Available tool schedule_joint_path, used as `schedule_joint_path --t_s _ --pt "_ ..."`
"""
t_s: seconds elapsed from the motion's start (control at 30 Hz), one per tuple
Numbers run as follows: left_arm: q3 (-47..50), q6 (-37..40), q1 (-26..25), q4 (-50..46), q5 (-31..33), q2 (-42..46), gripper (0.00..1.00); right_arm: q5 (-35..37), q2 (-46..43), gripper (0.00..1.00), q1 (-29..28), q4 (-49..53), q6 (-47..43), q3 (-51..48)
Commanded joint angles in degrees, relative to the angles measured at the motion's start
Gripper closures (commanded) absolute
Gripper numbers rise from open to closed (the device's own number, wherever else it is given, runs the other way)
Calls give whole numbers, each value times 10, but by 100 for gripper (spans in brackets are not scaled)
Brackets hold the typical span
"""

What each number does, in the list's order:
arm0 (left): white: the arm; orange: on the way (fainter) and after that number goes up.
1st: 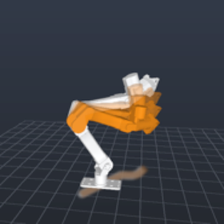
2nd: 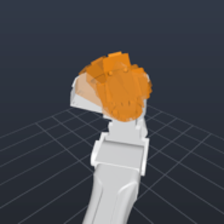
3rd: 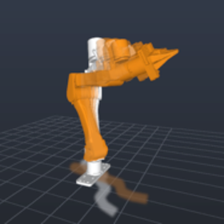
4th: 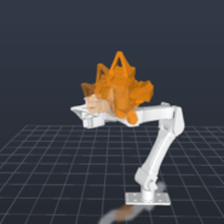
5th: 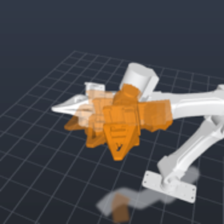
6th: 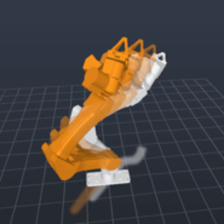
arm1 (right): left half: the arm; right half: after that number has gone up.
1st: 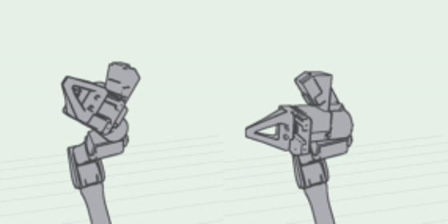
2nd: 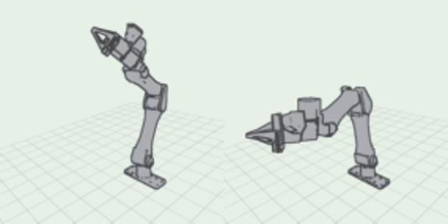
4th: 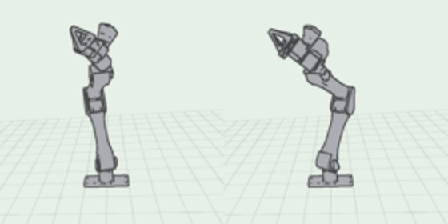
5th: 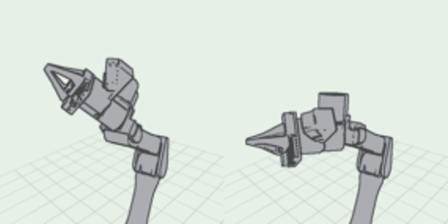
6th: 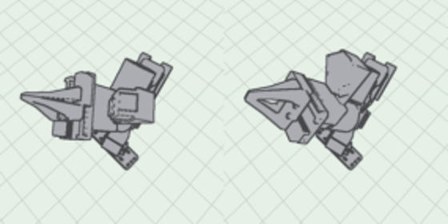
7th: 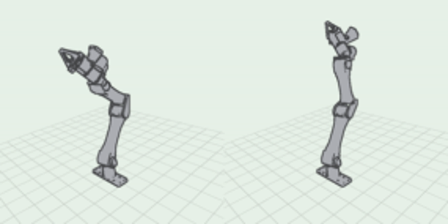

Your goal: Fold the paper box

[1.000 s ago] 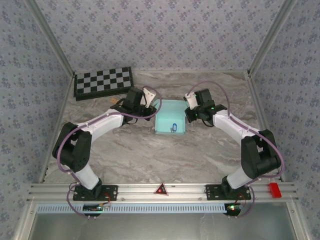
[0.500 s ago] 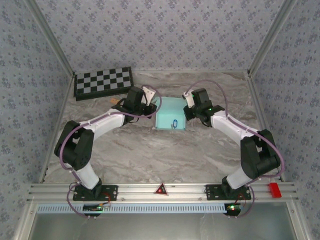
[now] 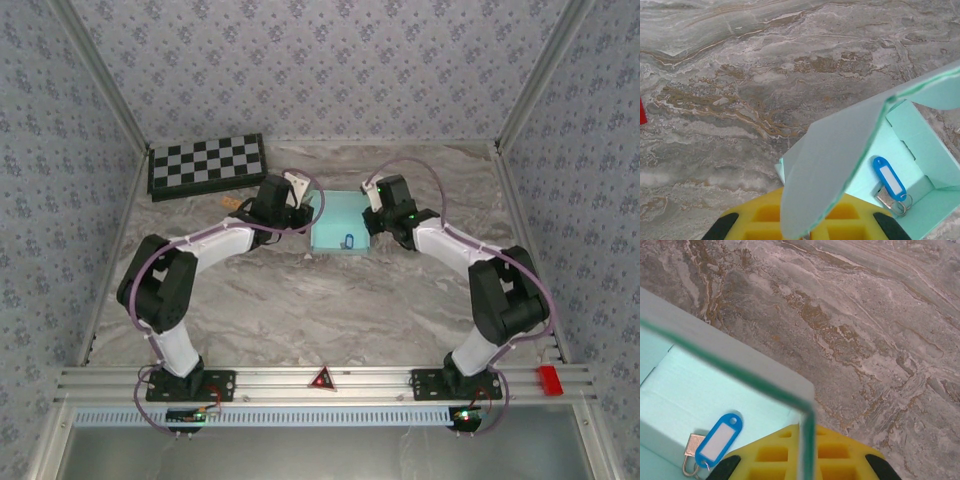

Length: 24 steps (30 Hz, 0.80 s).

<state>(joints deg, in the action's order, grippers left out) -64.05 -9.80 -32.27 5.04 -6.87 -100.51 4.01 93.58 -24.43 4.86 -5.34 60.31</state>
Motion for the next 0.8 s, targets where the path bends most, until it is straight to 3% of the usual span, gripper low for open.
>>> schedule_joint_path --t_s 0.0,0.77 --pt "-13 -19 -2 25 7 -7 90 18 11 92 -3 -16 16 25" --pt "-27 -49 -6 30 11 -19 82 69 27 88 -25 -36 83 26"
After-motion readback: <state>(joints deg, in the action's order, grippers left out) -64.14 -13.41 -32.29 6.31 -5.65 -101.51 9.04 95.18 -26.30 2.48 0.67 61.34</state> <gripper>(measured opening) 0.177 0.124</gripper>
